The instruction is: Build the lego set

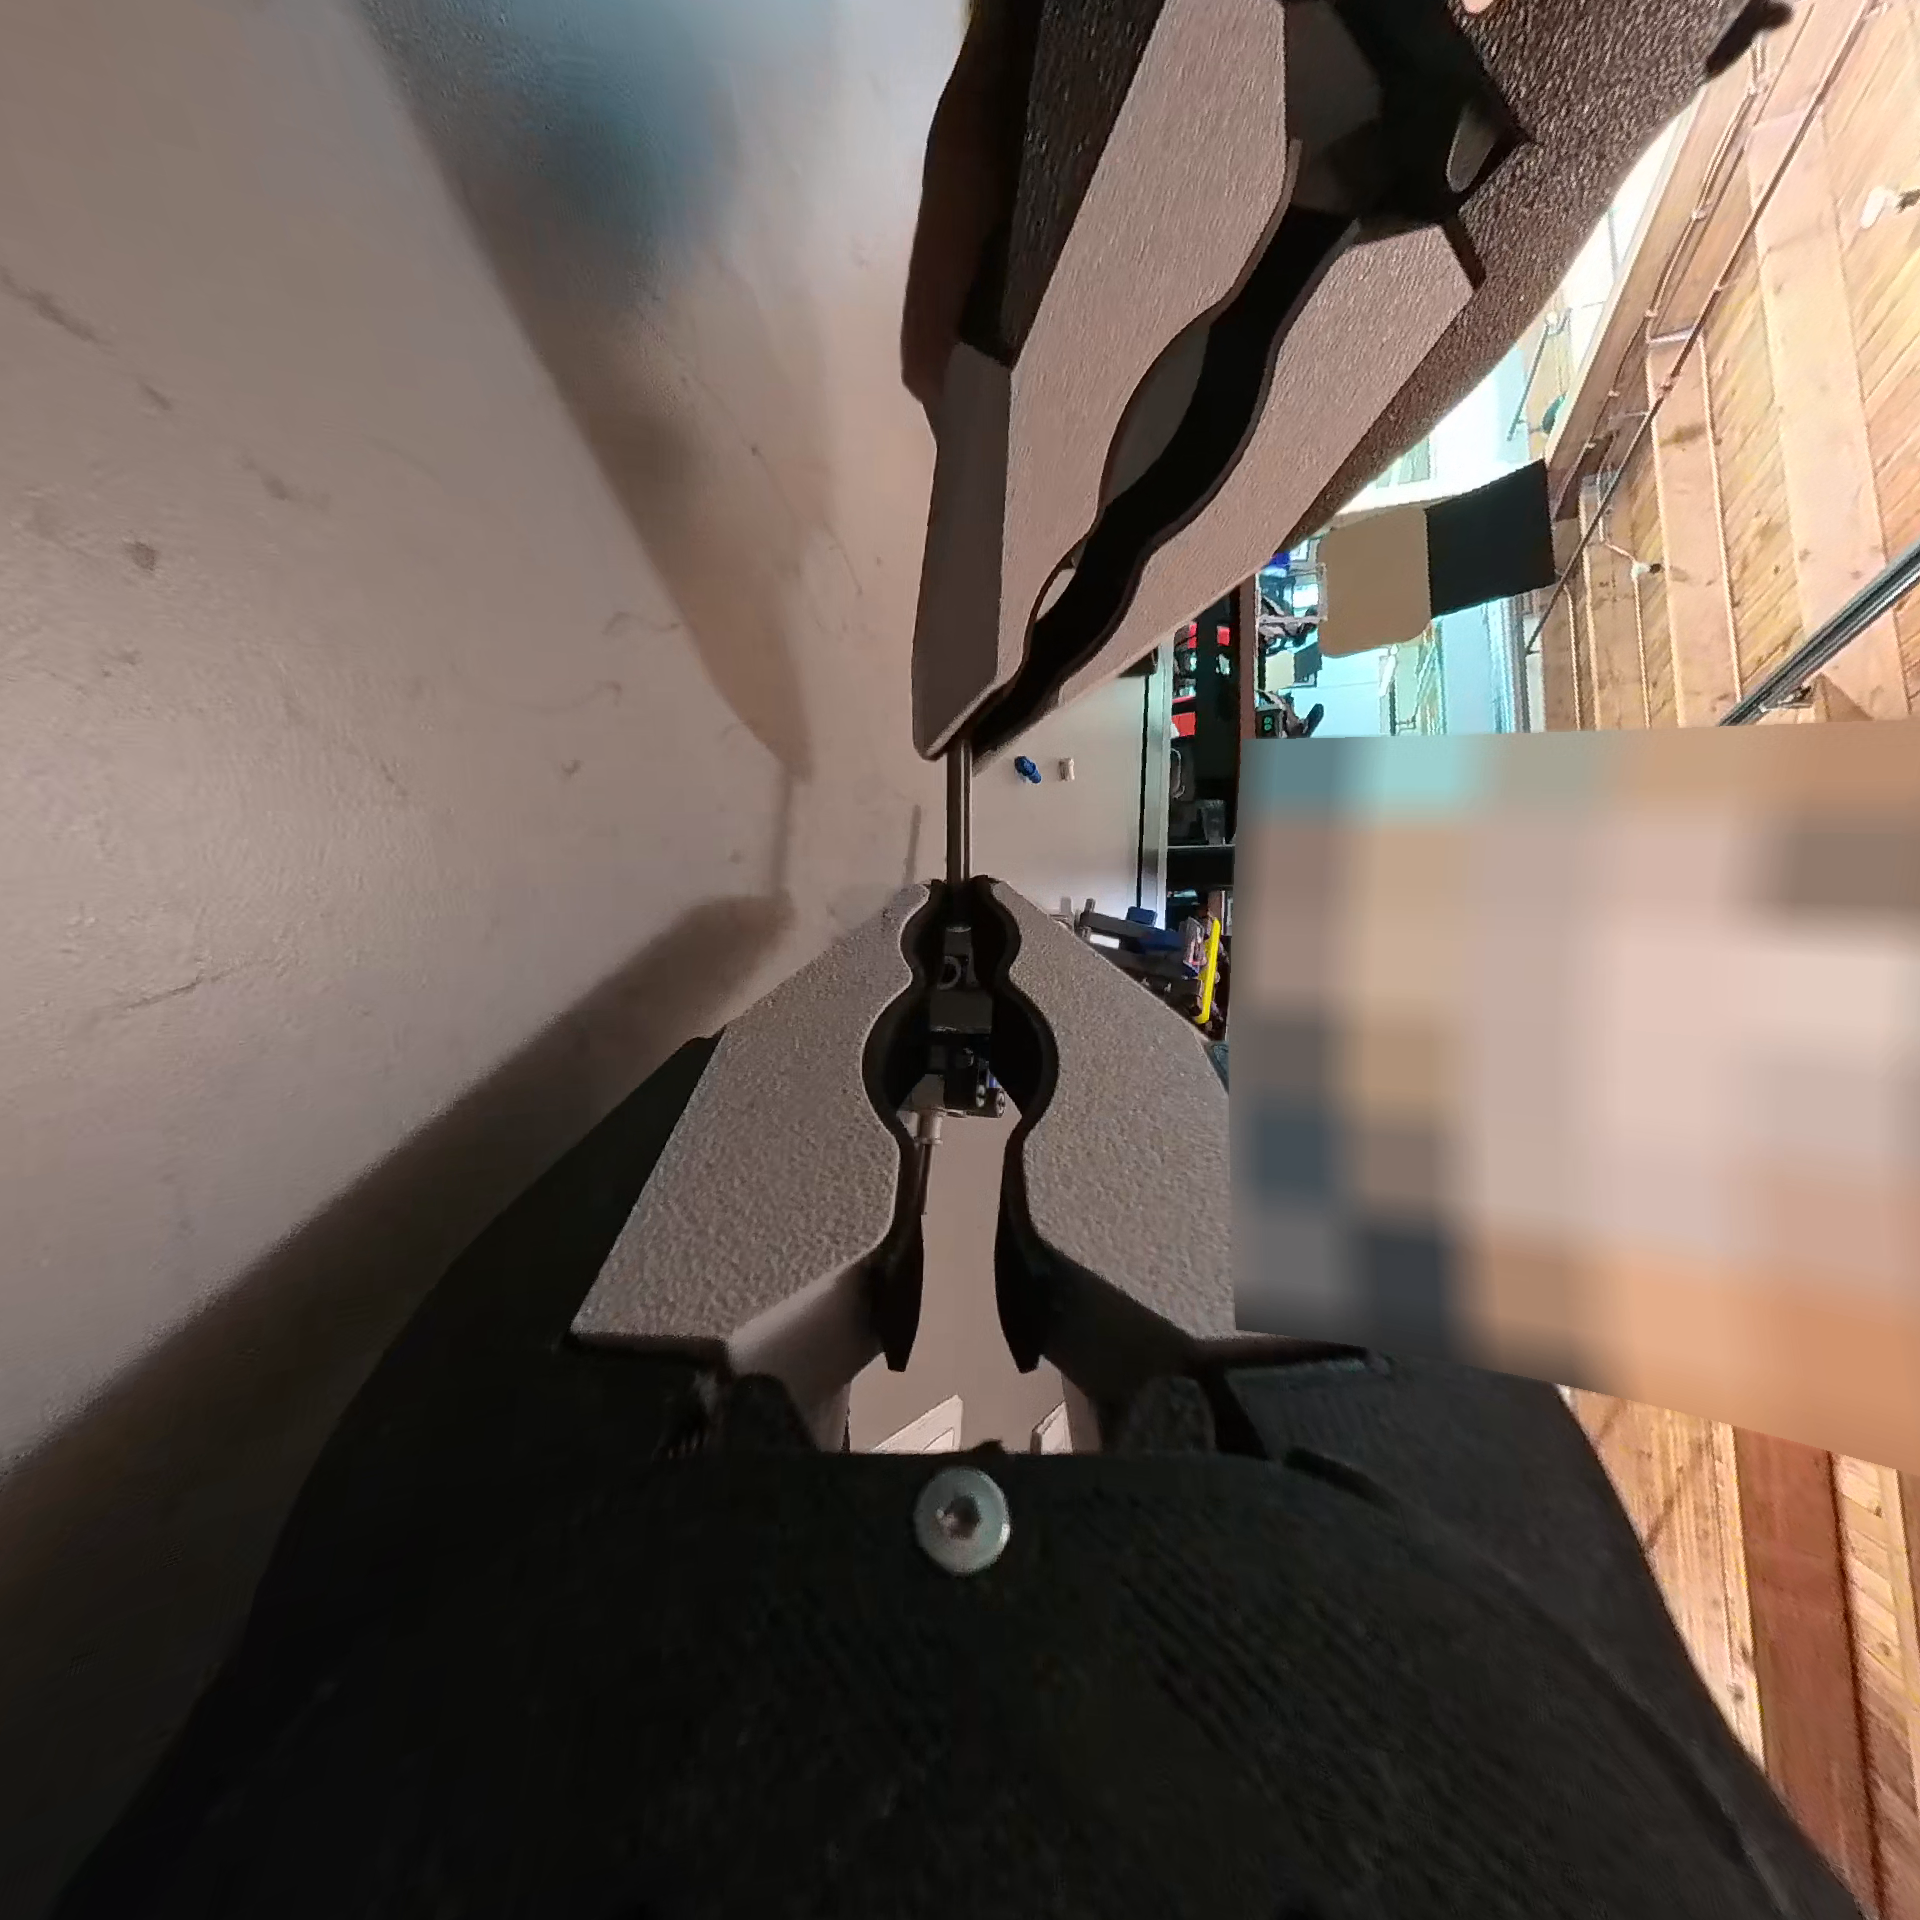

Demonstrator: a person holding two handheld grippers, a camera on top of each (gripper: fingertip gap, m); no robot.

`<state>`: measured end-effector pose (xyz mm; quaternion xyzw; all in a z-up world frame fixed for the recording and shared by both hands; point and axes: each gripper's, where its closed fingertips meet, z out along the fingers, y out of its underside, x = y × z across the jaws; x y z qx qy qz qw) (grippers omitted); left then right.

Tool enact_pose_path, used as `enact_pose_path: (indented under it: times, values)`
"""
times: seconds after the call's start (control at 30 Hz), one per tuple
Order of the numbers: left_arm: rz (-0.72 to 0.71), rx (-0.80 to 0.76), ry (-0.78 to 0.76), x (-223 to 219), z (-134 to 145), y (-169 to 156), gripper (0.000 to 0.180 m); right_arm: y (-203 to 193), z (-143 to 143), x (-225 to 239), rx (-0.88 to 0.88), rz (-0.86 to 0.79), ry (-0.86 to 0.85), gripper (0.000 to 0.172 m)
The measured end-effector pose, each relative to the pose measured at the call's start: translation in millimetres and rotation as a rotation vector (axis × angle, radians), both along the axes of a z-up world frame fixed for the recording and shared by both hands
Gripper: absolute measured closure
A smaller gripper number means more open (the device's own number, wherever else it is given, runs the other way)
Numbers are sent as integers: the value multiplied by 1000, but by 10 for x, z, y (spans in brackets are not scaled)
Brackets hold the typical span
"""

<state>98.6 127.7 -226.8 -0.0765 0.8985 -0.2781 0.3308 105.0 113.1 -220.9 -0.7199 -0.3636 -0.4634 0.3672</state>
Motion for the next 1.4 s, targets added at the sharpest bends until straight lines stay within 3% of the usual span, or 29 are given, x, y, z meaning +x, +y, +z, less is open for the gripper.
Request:
enact_pose_path:
  times: [0.03, 0.4, 0.5, 0.57, 0.8, 0.93, 1.4]
  values:
    - [1, 4, -3, 4, -4, 0, 180, 1, -2, 2, -2, -2, 1, 170]
    - [21, 72, -60, 86, -14, 7, 180, -1, -14, 58, 27, -24, 62, 170]
    - [50, 125, -138, 176, 2, 96, 180, -45, 214, 161, 165, -63, 53, 133]
    - [59, 135, -162, 199, -12, 138, 180, -60, 193, 222, 156, -88, 49, 122]
    - [78, 140, -221, 250, 30, 121, 180, 16, 81, 348, 72, -113, -38, 119]
    - [95, 191, -263, 283, 29, 143, 180, 23, 50, 372, 54, -107, -7, 142]
    - [137, 296, -384, 296, 99, 153, 180, 31, 55, 385, 91, -110, 26, 142]
